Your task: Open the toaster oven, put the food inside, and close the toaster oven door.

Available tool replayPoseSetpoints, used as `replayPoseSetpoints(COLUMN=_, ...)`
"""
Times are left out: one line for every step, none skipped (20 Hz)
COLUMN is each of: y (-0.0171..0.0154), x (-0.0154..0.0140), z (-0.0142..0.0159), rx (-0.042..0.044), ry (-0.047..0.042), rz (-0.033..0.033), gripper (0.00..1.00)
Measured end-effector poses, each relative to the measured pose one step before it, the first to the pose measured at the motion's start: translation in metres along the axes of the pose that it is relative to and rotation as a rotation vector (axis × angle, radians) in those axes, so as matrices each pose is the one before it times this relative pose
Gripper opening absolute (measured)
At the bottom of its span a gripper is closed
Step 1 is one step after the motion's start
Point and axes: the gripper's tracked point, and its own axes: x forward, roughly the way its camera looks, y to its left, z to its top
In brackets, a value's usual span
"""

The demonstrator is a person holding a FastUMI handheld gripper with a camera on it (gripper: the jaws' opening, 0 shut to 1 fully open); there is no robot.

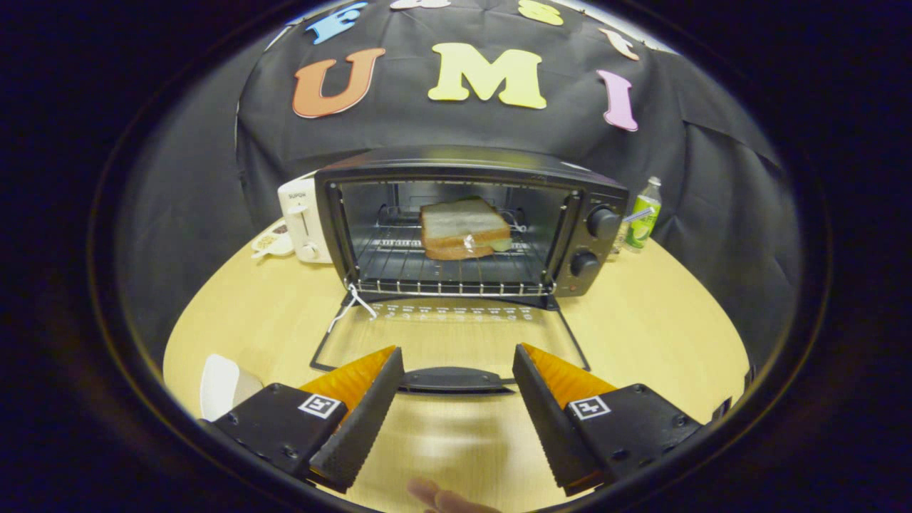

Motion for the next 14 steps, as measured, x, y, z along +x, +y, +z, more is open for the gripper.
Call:
replayPoseSetpoints(y=-0.00025, x=-0.00007, z=-0.00394, rx=-0.00922, ry=0.00772, rz=0.00140, gripper=1.00)
replayPoseSetpoints(y=0.00178, x=0.00120, z=-0.00621, rx=-0.01068, ry=0.01772, rz=0.01095, gripper=1.00)
replayPoseSetpoints(y=0.00115, x=0.00198, z=-0.00724, rx=-0.00397, ry=0.02034, rz=0.00600, gripper=1.00)
replayPoseSetpoints(y=0.00020, x=0.00343, z=-0.00732, rx=0.00701, ry=0.02395, rz=0.00317, gripper=1.00)
replayPoseSetpoints(y=0.00245, x=0.00390, z=-0.00738, rx=0.01275, ry=0.02484, rz=0.01193, gripper=1.00)
replayPoseSetpoints(y=0.00428, x=0.00369, z=-0.00489, rx=0.01222, ry=0.01976, rz=0.01910, gripper=1.00)
replayPoseSetpoints(y=0.00282, x=0.00453, z=-0.00671, rx=0.00987, ry=0.02714, rz=0.01543, gripper=1.00)
replayPoseSetpoints(y=-0.00057, x=0.00107, z=-0.00263, rx=0.00492, ry=0.01417, rz=-0.00535, gripper=1.00)
replayPoseSetpoints(y=0.00110, x=0.00217, z=0.00202, rx=0.00026, ry=-0.00685, rz=0.00364, gripper=1.00)
replayPoseSetpoints(y=-0.00038, x=0.00190, z=-0.00170, rx=0.00590, ry=0.00629, rz=0.00137, gripper=1.00)
replayPoseSetpoints(y=0.00044, x=0.00413, z=-0.00267, rx=0.00400, ry=0.01113, rz=-0.00356, gripper=1.00)
replayPoseSetpoints(y=0.00087, x=-0.00131, z=0.00422, rx=-0.00002, ry=-0.01725, rz=-0.00335, gripper=1.00)
replayPoseSetpoints(y=-0.00102, x=0.00108, z=-0.00032, rx=0.00147, ry=0.00260, rz=-0.00980, gripper=1.00)
replayPoseSetpoints(y=-0.00016, x=-0.00058, z=0.00045, rx=0.00440, ry=-0.00879, rz=-0.00542, gripper=0.99)
